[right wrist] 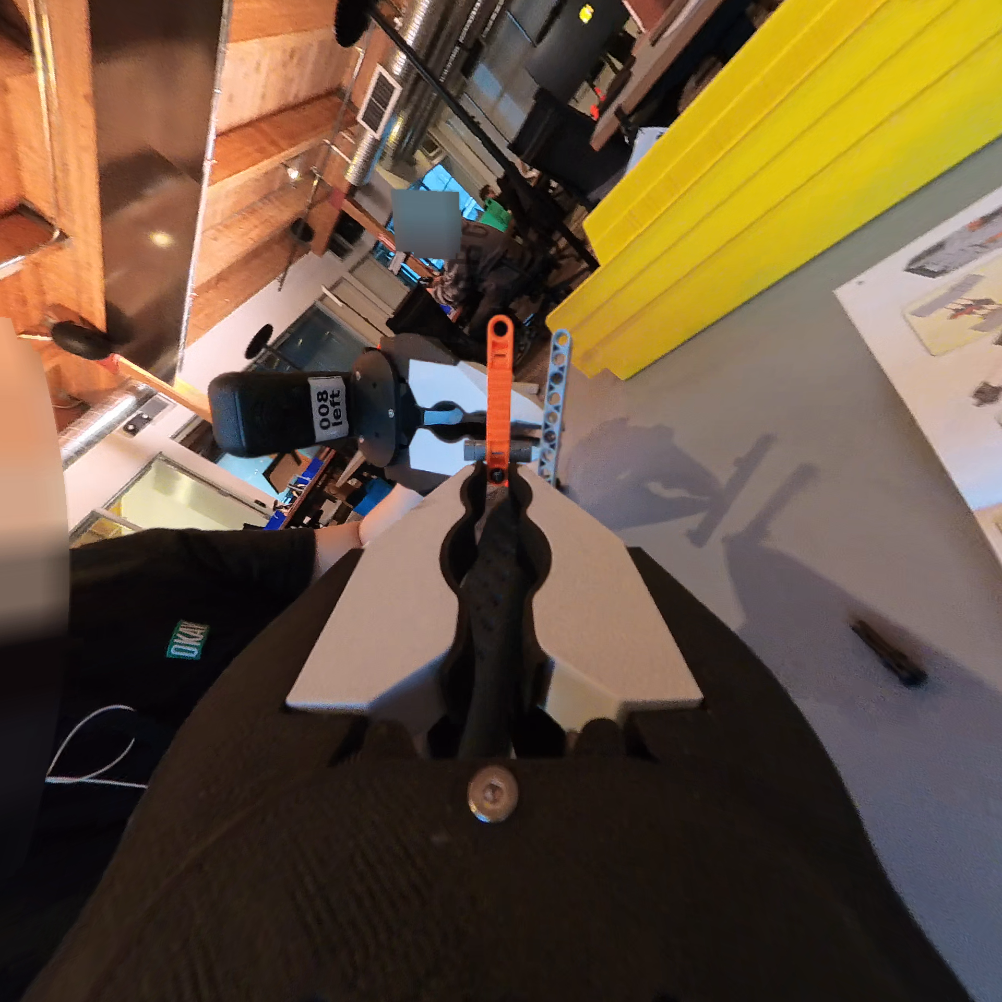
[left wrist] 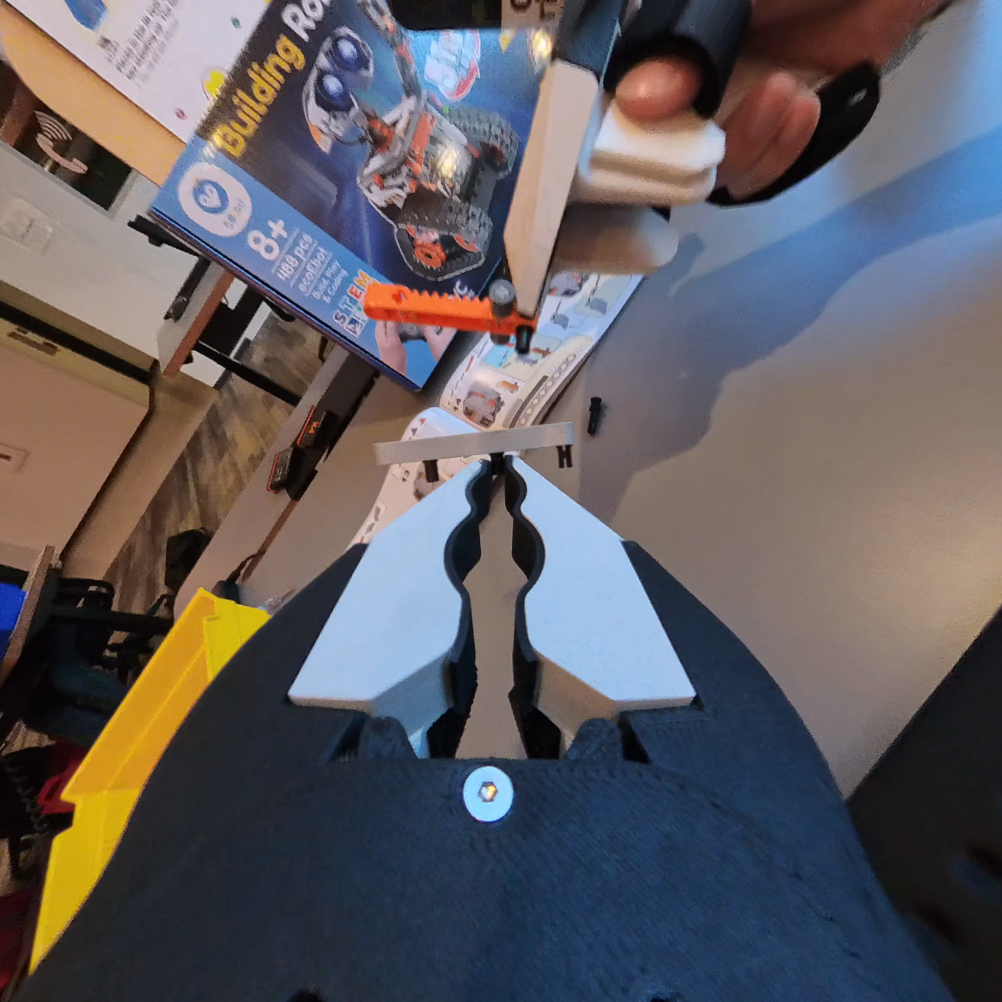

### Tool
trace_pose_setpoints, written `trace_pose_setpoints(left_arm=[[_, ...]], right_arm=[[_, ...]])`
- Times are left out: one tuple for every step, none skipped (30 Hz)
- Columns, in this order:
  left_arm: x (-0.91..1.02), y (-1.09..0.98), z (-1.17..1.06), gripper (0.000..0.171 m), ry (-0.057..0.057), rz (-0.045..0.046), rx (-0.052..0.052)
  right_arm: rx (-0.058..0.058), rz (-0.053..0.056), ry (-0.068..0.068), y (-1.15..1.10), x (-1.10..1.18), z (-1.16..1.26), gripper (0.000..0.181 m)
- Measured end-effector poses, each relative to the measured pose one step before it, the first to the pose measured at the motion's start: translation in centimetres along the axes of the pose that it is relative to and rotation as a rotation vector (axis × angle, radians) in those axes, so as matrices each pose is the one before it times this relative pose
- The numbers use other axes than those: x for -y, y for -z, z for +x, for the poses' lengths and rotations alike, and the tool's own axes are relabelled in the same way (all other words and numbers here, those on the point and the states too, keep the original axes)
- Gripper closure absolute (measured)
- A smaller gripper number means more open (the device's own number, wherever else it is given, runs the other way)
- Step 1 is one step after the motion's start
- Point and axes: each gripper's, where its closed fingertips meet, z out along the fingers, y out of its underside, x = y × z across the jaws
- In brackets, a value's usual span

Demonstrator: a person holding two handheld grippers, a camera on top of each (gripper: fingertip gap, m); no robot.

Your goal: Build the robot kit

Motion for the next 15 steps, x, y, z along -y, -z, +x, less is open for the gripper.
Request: trace_pose_setpoints(left_arm=[[0.504,0.341,-0.011,0.171,0.0026,0.01585,-0.0067],[0.496,0.314,-0.192,0.171,0.0055,0.0157,0.0057],[0.468,0.288,-0.259,0.171,0.0029,0.01716,0.0109],[0.436,0.228,-0.032,0.171,0.0011,0.01491,-0.0039],[0.37,0.196,-0.154,0.171,0.0025,0.01196,0.0056],[0.359,0.166,-0.127,0.171,0.0003,0.01378,0.0068],[0.318,0.127,0.002,0.171,0.0043,0.01191,-0.0017],[0.302,0.094,-0.026,0.171,0.0079,0.01167,0.0007],[0.28,0.071,-0.071,0.171,0.0066,0.01121,0.0057],[0.181,0.02,0.032,0.171,0.0019,0.00709,-0.001],[0.115,0.007,0.004,0.171,-0.0011,0.0034,0.0017],[0.161,0.002,-0.033,0.171,-0.0026,0.00806,0.0063],[0.125,-0.023,0.119,0.171,-0.0007,0.00664,-0.0038],[0.059,-0.054,0.103,0.171,0.0048,0.00047,-0.0055],[0.022,-0.041,-0.005,0.171,0.0032,-0.00125,0.0028]], right_arm=[[0.0085,-0.0036,0.0194,-0.229,-0.062,-0.253,0.177],[0.0036,-0.007,0.019,-0.202,-0.105,-0.214,0.177],[0.0094,-0.0091,0.0116,-0.166,-0.117,-0.293,0.177],[0.0138,-0.0046,0.0065,-0.12,-0.034,-0.357,0.177],[0.0036,0.0027,0.0018,-0.045,0.082,-0.176,0.177],[0.0002,0.0043,0.0015,0.008,0.08,-0.085,0.177],[0.015,0.0041,-0.0012,0.007,0.064,-0.268,0.177],[0.016,0.0035,-0.0076,0.006,0.045,-0.239,0.177],[0.0094,0.0009,-0.0073,-0.003,0.015,-0.125,0.177],[0.0119,0.0019,-0.0022,0.001,0.025,-0.17,0.177],[0.0146,0.0067,-0.0038,0.008,0.114,-0.244,0.177],[0.0071,0.0058,-0.0053,0.019,0.108,-0.13,0.177],[0.0005,-0.0017,-0.0018,0.007,-0.01,-0.048,0.177],[-0.0002,-0.0049,0.0016,-0.007,-0.078,-0.019,0.177],[-0.0007,-0.0048,-0.0032,0.006,-0.075,0.009,0.176]])
